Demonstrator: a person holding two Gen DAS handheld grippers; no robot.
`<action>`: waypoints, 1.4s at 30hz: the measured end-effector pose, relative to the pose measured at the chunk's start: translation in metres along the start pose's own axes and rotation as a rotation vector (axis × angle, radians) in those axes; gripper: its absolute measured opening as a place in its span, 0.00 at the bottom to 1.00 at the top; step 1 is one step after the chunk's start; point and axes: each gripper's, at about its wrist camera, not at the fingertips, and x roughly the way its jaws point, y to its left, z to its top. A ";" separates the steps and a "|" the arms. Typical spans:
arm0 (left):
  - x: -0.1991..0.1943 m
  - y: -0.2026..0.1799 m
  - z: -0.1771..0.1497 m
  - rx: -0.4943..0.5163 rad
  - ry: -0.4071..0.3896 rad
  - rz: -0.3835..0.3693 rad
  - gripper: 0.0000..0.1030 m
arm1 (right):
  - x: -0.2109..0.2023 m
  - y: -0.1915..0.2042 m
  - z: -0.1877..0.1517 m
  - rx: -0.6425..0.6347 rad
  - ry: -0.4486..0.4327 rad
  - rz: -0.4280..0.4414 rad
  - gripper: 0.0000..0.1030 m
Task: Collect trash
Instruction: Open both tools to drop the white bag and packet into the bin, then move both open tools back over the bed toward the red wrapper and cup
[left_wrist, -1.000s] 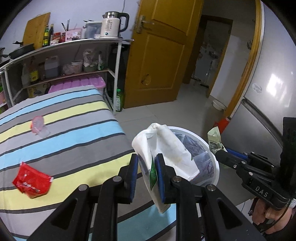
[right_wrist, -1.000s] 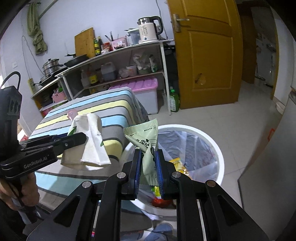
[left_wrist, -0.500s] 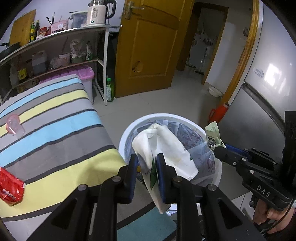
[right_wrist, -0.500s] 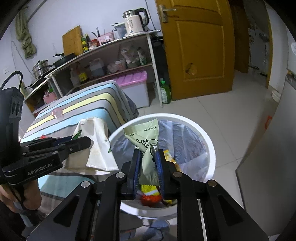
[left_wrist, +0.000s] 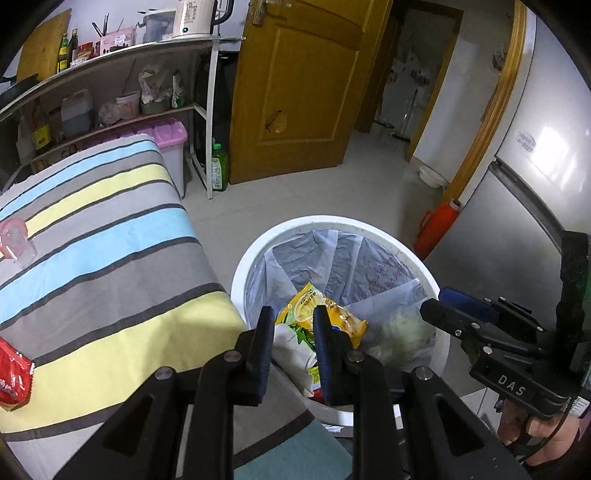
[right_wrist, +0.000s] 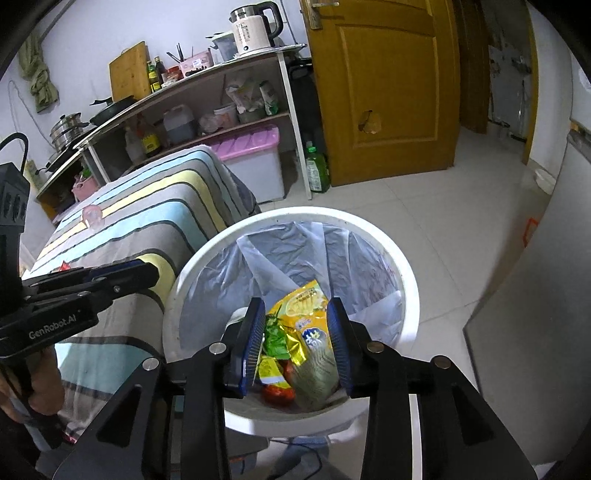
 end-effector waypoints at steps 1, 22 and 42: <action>-0.002 0.001 0.000 0.000 -0.006 -0.001 0.22 | -0.002 0.002 0.001 -0.006 -0.005 -0.001 0.35; -0.112 0.033 -0.024 -0.027 -0.202 0.041 0.22 | -0.081 0.099 0.004 -0.203 -0.172 0.060 0.35; -0.176 0.080 -0.060 -0.098 -0.302 0.133 0.39 | -0.102 0.169 -0.007 -0.321 -0.202 0.162 0.37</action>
